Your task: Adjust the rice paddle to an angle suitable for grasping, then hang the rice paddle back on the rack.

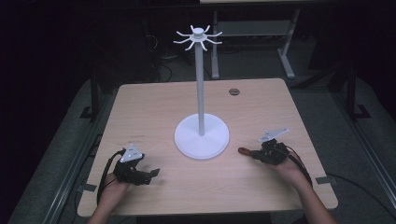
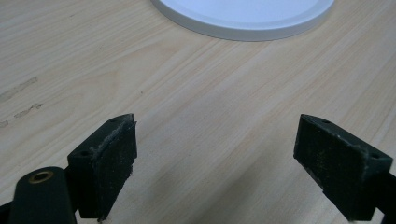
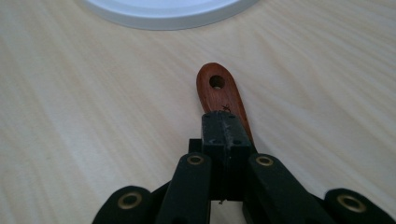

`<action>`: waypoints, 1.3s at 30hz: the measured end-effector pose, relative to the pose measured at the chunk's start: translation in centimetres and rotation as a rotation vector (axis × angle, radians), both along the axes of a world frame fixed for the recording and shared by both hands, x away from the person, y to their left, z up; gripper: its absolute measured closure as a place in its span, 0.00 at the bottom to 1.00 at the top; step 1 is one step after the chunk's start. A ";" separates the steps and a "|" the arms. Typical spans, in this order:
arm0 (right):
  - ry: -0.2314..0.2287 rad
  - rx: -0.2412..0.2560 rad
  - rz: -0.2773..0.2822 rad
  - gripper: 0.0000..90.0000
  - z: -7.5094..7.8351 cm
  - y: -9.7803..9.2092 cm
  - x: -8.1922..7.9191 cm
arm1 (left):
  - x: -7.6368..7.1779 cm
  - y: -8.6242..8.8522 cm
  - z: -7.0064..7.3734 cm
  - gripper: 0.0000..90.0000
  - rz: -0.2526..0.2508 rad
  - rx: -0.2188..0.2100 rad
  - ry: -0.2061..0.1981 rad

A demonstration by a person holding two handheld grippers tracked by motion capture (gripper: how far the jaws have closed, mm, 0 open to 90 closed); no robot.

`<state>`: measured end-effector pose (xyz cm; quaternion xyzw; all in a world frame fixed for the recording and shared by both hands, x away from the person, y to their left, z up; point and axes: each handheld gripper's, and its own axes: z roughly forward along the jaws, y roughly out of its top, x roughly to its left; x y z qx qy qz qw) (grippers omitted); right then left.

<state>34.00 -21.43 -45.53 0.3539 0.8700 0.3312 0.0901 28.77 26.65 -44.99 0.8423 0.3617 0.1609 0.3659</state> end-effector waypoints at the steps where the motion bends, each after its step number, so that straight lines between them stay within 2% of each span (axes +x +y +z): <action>1: 0.001 0.003 -0.008 1.00 0.0 -0.2 0.2 | 0.0 0.0 0.0 0.15 0.002 -0.002 -0.001; 5: -0.001 0.004 -0.023 1.00 -0.1 -0.5 0.6 | 0.1 0.1 -0.1 0.14 0.000 -0.004 -0.002; 8: -0.008 -0.021 -0.048 1.00 -0.2 -0.7 1.0 | 0.0 0.0 -0.1 0.15 0.006 -0.010 0.004; 12: -0.012 -0.006 -0.068 1.00 -0.1 -1.1 1.3 | 0.0 0.0 0.0 0.15 0.006 -0.009 0.003; 14: -0.011 0.028 -0.059 0.99 0.7 -1.4 1.2 | 0.0 0.0 -0.1 0.14 0.006 -0.010 0.002; 19: -0.001 0.021 -0.052 0.95 2.1 -1.9 1.4 | 0.0 0.0 -0.1 0.15 0.002 -0.003 0.000; 23: 0.020 -0.018 -0.046 0.87 3.1 -2.6 2.0 | 0.0 0.0 -0.1 0.15 0.008 -0.011 0.004; 26: 0.026 -0.046 -0.036 0.86 3.3 -2.8 2.3 | 0.0 0.1 -0.1 0.14 0.006 -0.007 0.005; 29: 0.054 -0.101 -0.002 0.76 3.5 -2.9 2.6 | 0.0 0.0 -0.1 0.15 0.008 -0.010 0.006; 30: 0.060 -0.141 0.018 0.75 3.7 -2.8 2.7 | 0.0 -0.1 -0.1 0.15 0.012 -0.017 0.003; 34: 0.093 -0.174 0.029 0.75 3.9 -2.6 3.2 | 0.1 -0.1 -0.2 0.15 0.010 -0.012 0.008; 37: 0.132 -0.243 0.044 0.74 3.7 -2.2 3.8 | 0.1 0.0 -0.2 0.14 0.005 -0.007 0.008; 38: 0.147 -0.283 0.058 0.73 3.5 -1.7 4.2 | 0.1 0.0 -0.2 0.15 0.005 -0.007 0.008; 39: 0.156 -0.289 0.062 0.73 3.4 -1.5 4.3 | 0.1 0.0 -0.1 0.14 0.003 -0.006 0.010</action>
